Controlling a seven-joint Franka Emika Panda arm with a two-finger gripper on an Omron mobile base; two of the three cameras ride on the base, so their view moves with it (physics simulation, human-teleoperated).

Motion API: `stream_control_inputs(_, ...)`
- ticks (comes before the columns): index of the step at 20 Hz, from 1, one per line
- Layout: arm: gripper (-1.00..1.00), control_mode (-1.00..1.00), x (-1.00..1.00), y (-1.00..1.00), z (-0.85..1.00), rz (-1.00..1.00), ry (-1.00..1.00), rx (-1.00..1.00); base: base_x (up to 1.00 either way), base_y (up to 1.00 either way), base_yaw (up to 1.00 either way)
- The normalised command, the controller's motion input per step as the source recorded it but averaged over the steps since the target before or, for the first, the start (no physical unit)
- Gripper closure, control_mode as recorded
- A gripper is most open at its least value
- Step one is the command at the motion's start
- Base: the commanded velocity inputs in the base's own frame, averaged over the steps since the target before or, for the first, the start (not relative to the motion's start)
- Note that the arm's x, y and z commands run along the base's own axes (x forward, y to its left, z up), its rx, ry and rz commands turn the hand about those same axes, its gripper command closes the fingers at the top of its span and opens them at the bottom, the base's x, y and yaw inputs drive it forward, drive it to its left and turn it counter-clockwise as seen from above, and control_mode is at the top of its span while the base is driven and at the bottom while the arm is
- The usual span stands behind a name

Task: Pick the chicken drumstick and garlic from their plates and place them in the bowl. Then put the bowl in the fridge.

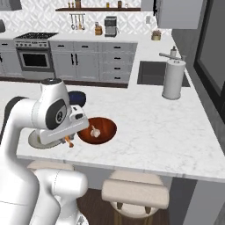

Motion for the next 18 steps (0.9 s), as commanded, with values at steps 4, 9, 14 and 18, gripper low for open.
stream_control_inputs(4, 1.00, 1.00, 0.00, 0.00, 0.00, 0.00, 0.00, 0.00, 0.77, 0.00, -0.10)
stream_control_inputs(9, 1.00, 1.00, 0.00, 0.00, 0.00, 0.00, 0.00, 0.00, 0.70, 0.00, -0.05)
stream_control_inputs(14, 1.00, -1.00, 0.12, 0.00, 0.00, 0.00, -0.05, 0.00, 0.02, -0.01, 0.00)
stream_control_inputs(18, 1.00, -1.00, 1.00, 0.06, 0.00, 0.00, -0.04, 0.00, 0.00, 0.00, 0.00)
